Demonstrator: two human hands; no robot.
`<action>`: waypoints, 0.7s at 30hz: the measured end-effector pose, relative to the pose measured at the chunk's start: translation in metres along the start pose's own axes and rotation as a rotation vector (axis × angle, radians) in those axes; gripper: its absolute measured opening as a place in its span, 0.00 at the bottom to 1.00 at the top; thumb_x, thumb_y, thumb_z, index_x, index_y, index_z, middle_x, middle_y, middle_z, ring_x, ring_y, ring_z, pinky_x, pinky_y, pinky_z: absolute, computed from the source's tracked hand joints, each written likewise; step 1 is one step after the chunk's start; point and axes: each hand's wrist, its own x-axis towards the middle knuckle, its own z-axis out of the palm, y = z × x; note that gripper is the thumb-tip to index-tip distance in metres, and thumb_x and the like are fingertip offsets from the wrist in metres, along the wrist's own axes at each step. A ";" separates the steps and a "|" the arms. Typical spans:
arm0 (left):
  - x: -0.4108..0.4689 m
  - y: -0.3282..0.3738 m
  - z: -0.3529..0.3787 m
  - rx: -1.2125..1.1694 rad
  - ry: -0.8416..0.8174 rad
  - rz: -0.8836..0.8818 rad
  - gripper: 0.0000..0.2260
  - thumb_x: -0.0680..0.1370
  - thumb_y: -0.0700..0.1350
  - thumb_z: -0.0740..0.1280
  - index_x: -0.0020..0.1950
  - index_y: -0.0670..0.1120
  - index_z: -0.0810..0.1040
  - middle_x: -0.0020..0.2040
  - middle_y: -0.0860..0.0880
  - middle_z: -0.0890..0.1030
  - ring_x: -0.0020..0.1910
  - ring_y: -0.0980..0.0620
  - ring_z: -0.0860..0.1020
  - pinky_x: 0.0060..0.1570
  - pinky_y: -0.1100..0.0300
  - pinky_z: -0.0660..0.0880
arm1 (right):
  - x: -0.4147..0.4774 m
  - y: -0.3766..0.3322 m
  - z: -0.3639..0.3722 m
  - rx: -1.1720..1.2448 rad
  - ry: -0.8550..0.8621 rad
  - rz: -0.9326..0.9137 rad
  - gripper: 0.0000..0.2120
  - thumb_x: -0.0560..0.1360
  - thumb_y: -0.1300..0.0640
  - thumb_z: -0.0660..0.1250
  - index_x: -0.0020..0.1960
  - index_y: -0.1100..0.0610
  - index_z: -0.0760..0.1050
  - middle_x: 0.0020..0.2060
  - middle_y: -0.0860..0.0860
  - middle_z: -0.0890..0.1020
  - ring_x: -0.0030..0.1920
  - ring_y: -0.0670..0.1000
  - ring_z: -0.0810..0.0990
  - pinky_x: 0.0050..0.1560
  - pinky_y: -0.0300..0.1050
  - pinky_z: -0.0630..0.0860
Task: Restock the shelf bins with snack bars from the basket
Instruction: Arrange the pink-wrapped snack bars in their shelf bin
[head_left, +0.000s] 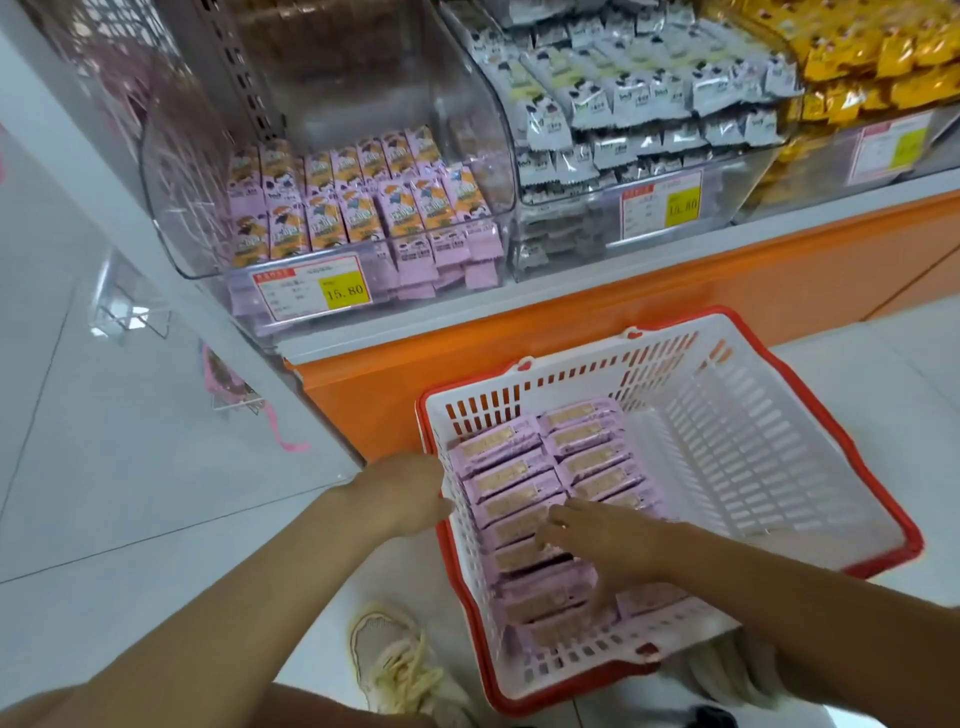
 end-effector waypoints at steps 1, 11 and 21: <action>-0.001 0.001 -0.003 -0.005 0.004 0.002 0.15 0.81 0.50 0.60 0.63 0.43 0.74 0.59 0.44 0.78 0.56 0.47 0.76 0.53 0.59 0.73 | 0.000 -0.003 0.003 -0.053 -0.039 -0.013 0.46 0.67 0.46 0.76 0.76 0.52 0.54 0.74 0.54 0.57 0.72 0.56 0.57 0.72 0.51 0.57; -0.008 0.006 -0.005 -0.006 0.036 0.022 0.13 0.81 0.47 0.59 0.64 0.44 0.73 0.58 0.45 0.78 0.53 0.48 0.75 0.47 0.61 0.71 | 0.009 -0.010 0.022 -0.268 -0.032 -0.169 0.49 0.69 0.49 0.75 0.78 0.50 0.46 0.74 0.55 0.55 0.73 0.57 0.52 0.72 0.58 0.52; -0.009 0.006 -0.006 -0.018 0.023 0.017 0.16 0.81 0.49 0.60 0.67 0.45 0.71 0.58 0.45 0.77 0.53 0.48 0.75 0.48 0.60 0.71 | 0.008 -0.018 0.033 -0.244 0.115 -0.098 0.37 0.77 0.56 0.65 0.78 0.56 0.48 0.75 0.56 0.59 0.74 0.56 0.57 0.74 0.52 0.50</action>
